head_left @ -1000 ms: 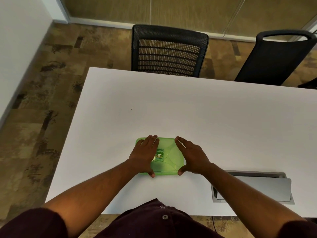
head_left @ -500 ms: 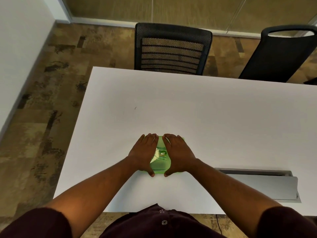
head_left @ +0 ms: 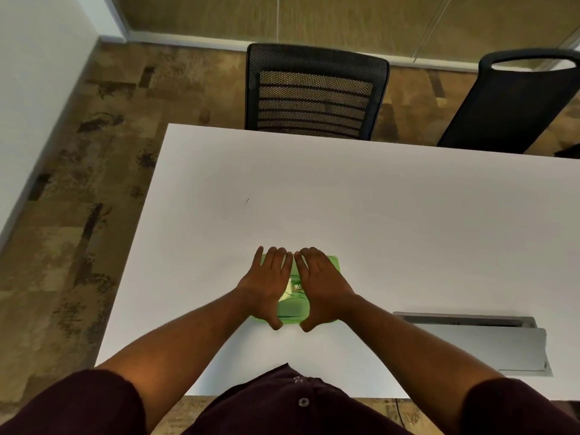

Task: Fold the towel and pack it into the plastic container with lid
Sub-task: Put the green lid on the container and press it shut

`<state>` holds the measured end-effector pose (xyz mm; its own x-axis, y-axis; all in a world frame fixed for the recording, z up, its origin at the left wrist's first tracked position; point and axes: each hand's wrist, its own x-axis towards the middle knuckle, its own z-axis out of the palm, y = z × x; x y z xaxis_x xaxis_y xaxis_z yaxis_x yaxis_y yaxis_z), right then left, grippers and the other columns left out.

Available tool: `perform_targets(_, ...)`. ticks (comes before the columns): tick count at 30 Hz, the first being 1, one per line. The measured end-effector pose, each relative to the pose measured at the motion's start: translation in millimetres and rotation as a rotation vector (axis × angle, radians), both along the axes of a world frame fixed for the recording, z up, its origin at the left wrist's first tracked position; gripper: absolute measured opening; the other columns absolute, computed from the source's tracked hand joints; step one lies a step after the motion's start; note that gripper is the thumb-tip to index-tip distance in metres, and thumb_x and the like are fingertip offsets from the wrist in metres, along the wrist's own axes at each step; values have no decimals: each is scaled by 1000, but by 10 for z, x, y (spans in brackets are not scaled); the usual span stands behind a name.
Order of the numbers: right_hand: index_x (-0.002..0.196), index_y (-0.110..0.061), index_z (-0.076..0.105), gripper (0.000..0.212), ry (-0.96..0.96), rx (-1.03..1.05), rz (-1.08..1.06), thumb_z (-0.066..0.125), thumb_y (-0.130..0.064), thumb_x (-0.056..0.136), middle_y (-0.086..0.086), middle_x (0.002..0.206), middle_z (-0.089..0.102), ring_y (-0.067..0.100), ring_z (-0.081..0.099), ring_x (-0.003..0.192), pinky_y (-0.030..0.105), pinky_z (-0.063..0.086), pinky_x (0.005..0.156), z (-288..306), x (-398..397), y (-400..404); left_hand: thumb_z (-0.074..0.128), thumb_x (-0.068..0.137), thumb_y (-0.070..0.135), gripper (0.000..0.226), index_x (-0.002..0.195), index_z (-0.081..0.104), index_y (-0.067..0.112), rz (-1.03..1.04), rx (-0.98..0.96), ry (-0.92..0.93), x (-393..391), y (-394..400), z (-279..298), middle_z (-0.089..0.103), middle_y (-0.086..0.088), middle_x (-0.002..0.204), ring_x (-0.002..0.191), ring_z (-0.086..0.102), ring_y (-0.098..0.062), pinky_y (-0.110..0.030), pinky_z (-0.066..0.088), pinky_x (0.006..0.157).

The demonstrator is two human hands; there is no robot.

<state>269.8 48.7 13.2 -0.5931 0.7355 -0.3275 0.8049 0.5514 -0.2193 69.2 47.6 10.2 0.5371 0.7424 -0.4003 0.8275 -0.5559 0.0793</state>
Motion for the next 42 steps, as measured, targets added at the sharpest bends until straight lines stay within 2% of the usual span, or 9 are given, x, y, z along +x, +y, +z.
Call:
perform_targets(5, 162, -7, 10, 147, 63, -7, -6, 74, -82, 53, 16, 171, 0, 33, -7, 159, 53, -6, 127, -40, 164, -61, 61, 57, 85, 144, 158, -7, 7, 53, -3, -137, -158, -145, -69, -15, -14, 167, 153, -18, -32, -55, -10, 123)
perform_targets(8, 161, -10, 22, 131, 233, 23, -117, 66, -87, 65, 9, 172, 7, 27, -6, 160, 54, 5, 128, -60, 292, -146, 48, 64, 93, 137, 159, -4, 9, 150, 25, -254, -254, -318, -110, -19, -6, 167, 153, -21, -26, -47, -5, 126)
perform_targets(15, 147, -2, 45, 71, 451, -37, -912, 69, -43, 93, 11, 152, 43, 24, 40, 143, 38, 34, 119, -178, 398, -283, 50, 102, 30, 69, 157, 18, 4, 1007, -81, -687, -447, -538, -286, 14, -8, 167, 155, 13, -23, -35, 13, 125)
perform_targets(18, 101, -17, 56, 24, 517, -267, -1212, 58, -41, 100, 6, 113, 50, 19, 48, 107, 33, 41, 95, -217, 397, -307, 46, 104, 25, 48, 149, 39, 9, 1296, -256, -758, -471, -529, -322, 41, -10, 156, 144, 39, -26, -37, 30, 119)
perform_targets(21, 86, -18, 64, 34, 652, -509, -1386, 47, -39, 106, 11, 95, 64, 21, 54, 92, 36, 44, 83, -160, 332, -344, 44, 104, 18, 23, 120, 61, 16, 1469, -435, -935, -428, -475, -318, 64, -9, 128, 124, 57, -33, -39, 42, 107)
perform_targets(25, 132, -4, 61, 55, 714, -676, -1528, 36, -47, 108, 10, 111, 66, 26, 60, 103, 36, 45, 92, -93, 227, -280, 38, 105, 38, 39, 101, 66, 11, 1623, -665, -1058, -255, -331, -228, 66, -12, 97, 92, 62, -28, -35, 46, 87)
perform_targets(30, 136, -10, 58, 58, 794, -719, -1588, 36, -54, 106, 7, 120, 62, 24, 55, 107, 35, 43, 97, -49, 180, -91, 31, 104, 47, 53, 120, 64, 8, 1693, -569, -957, -105, -57, -130, 67, -15, 115, 107, 62, -32, -39, 50, 96)
perform_targets(35, 114, -20, 62, 42, 931, -699, -1582, 40, -55, 104, -2, 104, 66, 17, 62, 95, 36, 47, 98, 49, 231, 269, 30, 105, 45, 52, 125, 61, 7, 1664, -548, -1003, -62, 373, -18, 65, -16, 121, 113, 61, -33, -43, 50, 102)
perform_targets(42, 113, -21, 62, 40, 1018, -644, -1562, 43, -55, 103, 2, 115, 64, 24, 60, 109, 42, 47, 108, 170, 282, 1091, 30, 105, 44, 51, 130, 60, 10, 1614, -571, -1099, 34, 1205, 165, 65, -14, 128, 117, 60, -32, -46, 47, 106)
